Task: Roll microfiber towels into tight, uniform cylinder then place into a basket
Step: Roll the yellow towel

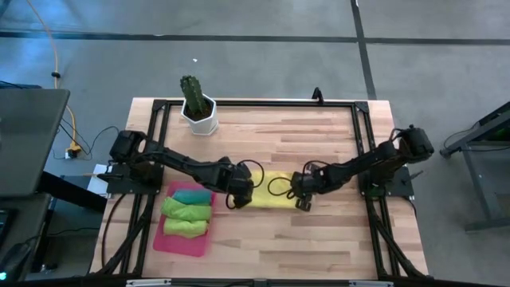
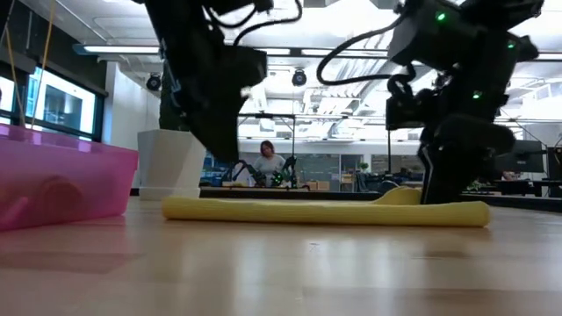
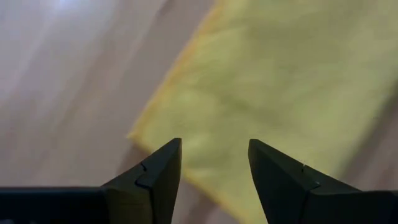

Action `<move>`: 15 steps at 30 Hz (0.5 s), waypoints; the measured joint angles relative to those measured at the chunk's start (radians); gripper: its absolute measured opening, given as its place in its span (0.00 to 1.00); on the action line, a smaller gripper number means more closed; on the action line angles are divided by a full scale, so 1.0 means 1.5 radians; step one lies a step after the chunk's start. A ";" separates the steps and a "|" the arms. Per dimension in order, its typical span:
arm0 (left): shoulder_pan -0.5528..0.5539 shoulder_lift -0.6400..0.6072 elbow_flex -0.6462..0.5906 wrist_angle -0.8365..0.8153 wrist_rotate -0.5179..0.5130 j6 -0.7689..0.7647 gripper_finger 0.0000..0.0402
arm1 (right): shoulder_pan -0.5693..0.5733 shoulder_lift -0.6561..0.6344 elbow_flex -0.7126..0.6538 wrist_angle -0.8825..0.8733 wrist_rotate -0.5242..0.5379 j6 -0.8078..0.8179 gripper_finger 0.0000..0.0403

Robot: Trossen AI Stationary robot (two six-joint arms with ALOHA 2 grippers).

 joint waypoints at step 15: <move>-0.064 0.000 0.000 0.226 0.056 0.027 0.43 | 0.131 0.002 0.003 0.136 0.004 0.093 0.33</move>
